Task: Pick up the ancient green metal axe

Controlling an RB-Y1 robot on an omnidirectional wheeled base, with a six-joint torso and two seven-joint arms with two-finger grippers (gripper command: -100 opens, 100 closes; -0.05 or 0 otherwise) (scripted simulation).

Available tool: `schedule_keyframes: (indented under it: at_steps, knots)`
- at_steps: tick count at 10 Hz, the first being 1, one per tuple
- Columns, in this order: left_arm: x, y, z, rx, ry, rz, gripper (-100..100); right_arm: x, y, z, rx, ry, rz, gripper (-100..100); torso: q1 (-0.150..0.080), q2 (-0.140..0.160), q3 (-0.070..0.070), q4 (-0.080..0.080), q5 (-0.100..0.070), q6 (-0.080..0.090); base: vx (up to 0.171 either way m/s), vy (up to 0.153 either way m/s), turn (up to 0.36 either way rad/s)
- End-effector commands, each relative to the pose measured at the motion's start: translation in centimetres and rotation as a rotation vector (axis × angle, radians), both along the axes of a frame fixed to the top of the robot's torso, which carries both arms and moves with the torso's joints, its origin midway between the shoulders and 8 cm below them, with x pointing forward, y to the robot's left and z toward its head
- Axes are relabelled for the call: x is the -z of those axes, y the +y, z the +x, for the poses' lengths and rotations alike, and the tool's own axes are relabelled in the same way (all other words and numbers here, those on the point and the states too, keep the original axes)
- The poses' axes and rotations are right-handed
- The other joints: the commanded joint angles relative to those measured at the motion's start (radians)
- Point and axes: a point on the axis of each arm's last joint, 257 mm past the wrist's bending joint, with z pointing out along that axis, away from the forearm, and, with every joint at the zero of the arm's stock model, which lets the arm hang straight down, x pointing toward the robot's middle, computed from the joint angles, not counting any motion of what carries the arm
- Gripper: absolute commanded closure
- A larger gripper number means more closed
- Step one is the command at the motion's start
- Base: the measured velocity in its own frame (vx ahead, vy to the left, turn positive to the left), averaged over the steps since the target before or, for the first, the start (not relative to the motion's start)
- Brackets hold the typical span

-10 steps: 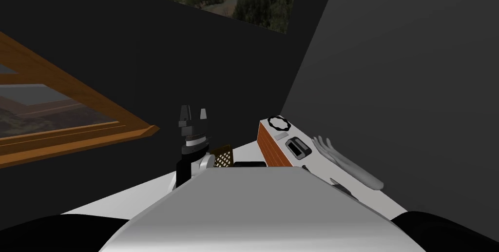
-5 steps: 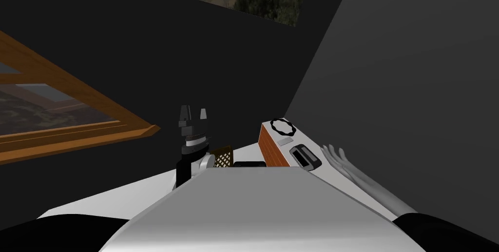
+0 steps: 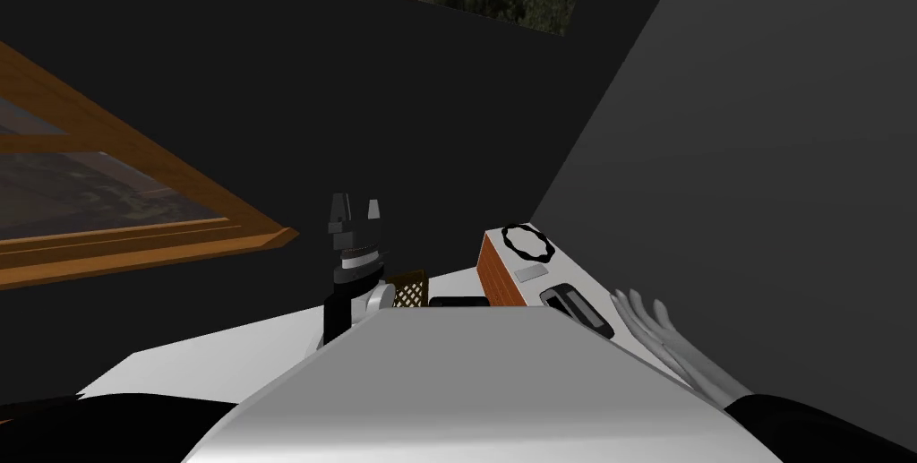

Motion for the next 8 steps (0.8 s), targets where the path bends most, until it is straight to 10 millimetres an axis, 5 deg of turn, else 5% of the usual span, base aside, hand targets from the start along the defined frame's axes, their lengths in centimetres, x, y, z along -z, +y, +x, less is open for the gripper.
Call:
schedule_keyframes:
  at_steps: [1,2,3,7,8]
  knots:
    - [0.0,0.0,0.0,0.0,0.0,0.0,0,0.0,0.0,0.0,0.0,0.0,0.0,-100,0.0,0.0,0.0,0.0,0.0,0.0,0.047,-0.029,0.029]
    - [0.0,0.0,0.0,0.0,0.0,0.0,0,0.1,0.1,-0.2,-0.004,0.004,0.0,0,0.002,0.003,0.001,0.0,0.0,0.0,0.009,-0.006,-0.002]
    - [0.0,0.0,0.0,0.0,0.0,0.0,0,1.0,0.0,0.0,0.009,0.001,0.0,-100,0.004,0.005,0.003,0.001,0.001,0.0,-0.007,-0.004,0.078]
    - [0.0,0.0,0.0,0.0,0.0,0.0,0,2.0,-0.1,0.3,0.023,-0.003,0.002,-100,0.001,0.008,0.005,0.003,-0.003,0.0,-0.018,-0.003,0.054]
    - [0.0,0.0,0.0,0.0,0.0,0.0,0,2.0,-0.1,0.3,0.023,-0.003,0.003,100,-0.002,0.008,0.005,0.003,-0.005,0.0,0.0,0.0,0.0]
